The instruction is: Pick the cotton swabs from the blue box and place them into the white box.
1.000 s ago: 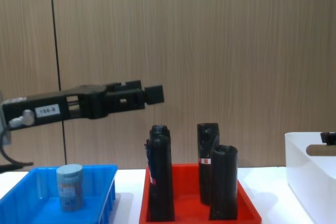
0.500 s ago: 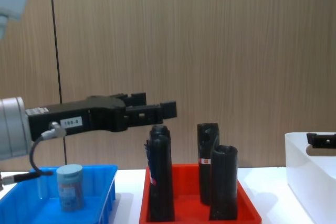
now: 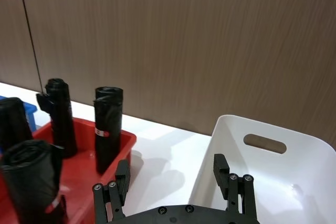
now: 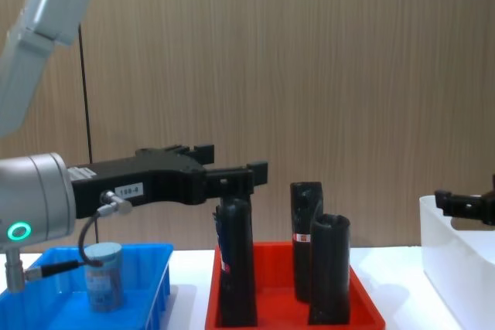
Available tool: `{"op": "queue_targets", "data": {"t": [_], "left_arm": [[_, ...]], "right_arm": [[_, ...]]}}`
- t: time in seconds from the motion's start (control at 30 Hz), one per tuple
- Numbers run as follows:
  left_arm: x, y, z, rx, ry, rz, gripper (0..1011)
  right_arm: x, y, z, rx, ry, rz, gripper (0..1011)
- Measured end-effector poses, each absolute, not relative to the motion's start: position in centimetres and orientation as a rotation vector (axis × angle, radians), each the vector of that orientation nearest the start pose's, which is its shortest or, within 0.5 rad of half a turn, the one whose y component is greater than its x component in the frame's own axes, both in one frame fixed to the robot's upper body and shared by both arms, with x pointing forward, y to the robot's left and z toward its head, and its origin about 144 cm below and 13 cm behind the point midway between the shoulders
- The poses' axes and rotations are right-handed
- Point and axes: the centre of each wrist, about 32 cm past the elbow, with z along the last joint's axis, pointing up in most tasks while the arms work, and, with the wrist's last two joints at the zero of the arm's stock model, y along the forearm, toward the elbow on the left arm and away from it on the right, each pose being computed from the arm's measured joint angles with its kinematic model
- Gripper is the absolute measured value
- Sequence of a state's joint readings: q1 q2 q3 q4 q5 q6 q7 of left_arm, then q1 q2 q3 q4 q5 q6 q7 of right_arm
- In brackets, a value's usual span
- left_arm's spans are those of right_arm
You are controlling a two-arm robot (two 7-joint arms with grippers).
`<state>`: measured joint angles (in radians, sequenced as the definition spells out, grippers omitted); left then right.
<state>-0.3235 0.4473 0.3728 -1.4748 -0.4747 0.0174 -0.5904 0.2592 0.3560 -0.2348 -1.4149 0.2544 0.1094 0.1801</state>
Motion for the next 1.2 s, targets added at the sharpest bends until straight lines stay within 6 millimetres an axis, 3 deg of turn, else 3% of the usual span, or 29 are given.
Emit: {"op": "queue_targets", "data": {"t": [0.87, 1.2], "left_arm": [[50.8, 22.4, 120.4, 0.061, -0.176, 0.944, 1004], [50.0, 21.0, 120.4, 0.065, -0.224, 1.041, 1004]], "right_arm": [[45.1, -24.0, 118.7, 0.009, -0.074, -1.229, 1002], [44.3, -23.7, 118.9, 0.027, -0.075, -1.231, 1002]]}}
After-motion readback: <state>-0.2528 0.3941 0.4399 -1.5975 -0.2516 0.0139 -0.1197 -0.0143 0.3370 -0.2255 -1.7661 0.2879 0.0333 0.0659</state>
